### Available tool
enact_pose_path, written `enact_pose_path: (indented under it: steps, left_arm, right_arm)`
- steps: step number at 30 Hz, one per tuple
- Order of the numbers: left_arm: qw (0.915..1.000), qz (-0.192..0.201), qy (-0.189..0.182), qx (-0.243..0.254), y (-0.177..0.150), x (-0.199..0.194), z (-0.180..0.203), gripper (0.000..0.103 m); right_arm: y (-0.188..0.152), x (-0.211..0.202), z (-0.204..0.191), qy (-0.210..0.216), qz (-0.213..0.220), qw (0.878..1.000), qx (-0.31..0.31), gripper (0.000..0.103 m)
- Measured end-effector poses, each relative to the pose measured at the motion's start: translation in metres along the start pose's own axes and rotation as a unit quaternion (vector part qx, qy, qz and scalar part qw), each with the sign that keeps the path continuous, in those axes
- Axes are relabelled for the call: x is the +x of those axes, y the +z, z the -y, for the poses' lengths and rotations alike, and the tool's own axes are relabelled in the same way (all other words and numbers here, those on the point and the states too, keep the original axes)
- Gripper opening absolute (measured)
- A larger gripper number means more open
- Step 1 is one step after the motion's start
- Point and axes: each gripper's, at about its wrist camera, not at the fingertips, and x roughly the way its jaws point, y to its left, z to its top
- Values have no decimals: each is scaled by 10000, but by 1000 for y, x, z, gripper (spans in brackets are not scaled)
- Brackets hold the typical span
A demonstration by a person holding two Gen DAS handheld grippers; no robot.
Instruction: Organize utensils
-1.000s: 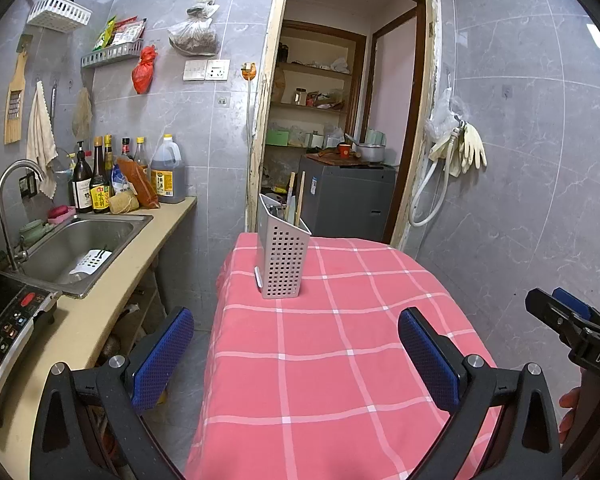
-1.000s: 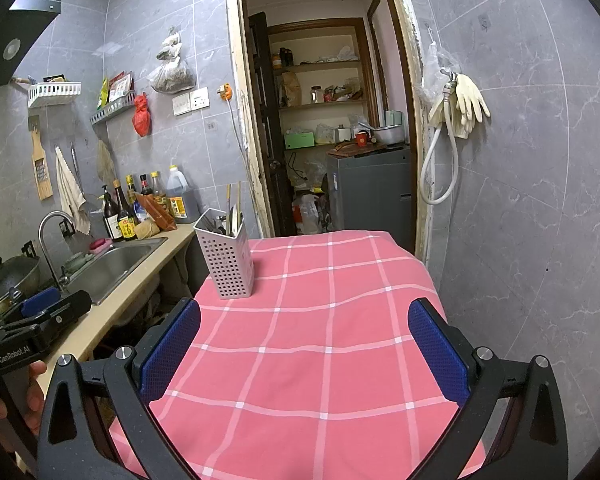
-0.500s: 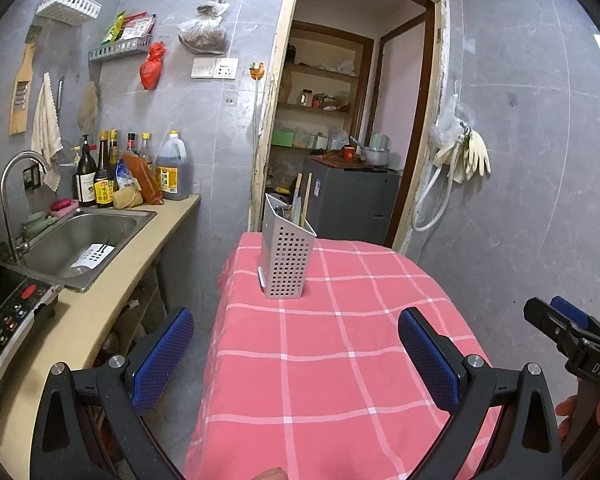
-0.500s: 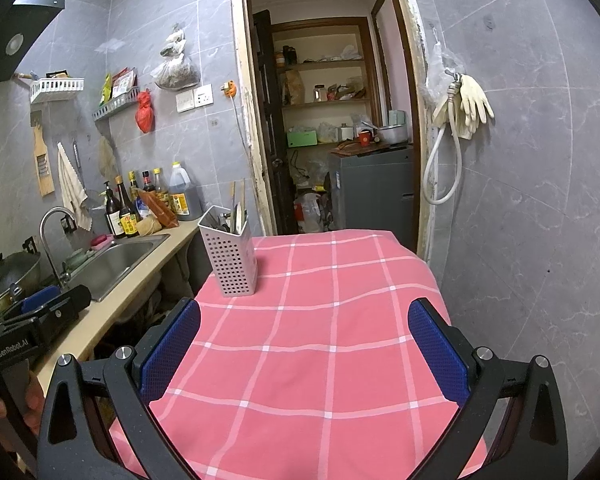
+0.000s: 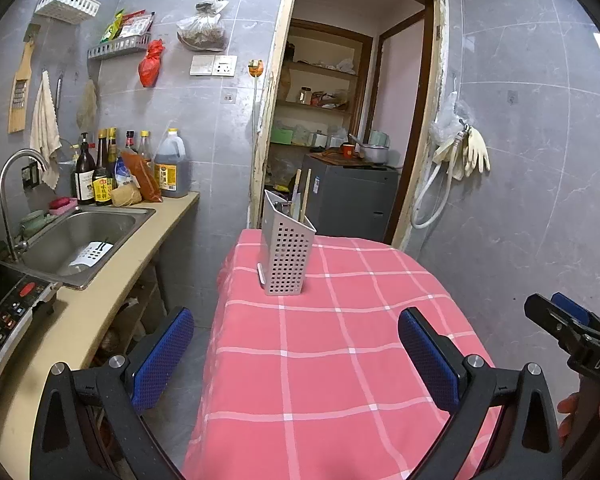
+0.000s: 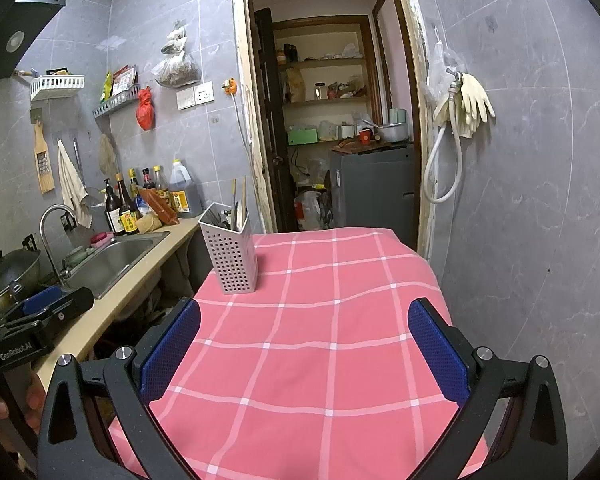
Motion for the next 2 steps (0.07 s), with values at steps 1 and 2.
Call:
enact_pose_path:
  steps: [1,2]
  left_arm:
    - [10000,-5,-7,-3,0,0,0,103]
    - [10000,-16,-7,1,-1,0,0,103]
  right_arm:
    - [-1,-1,1,5,-5,10000,3,102]
    - [0,-1,1,3,-4,10000,5,102]
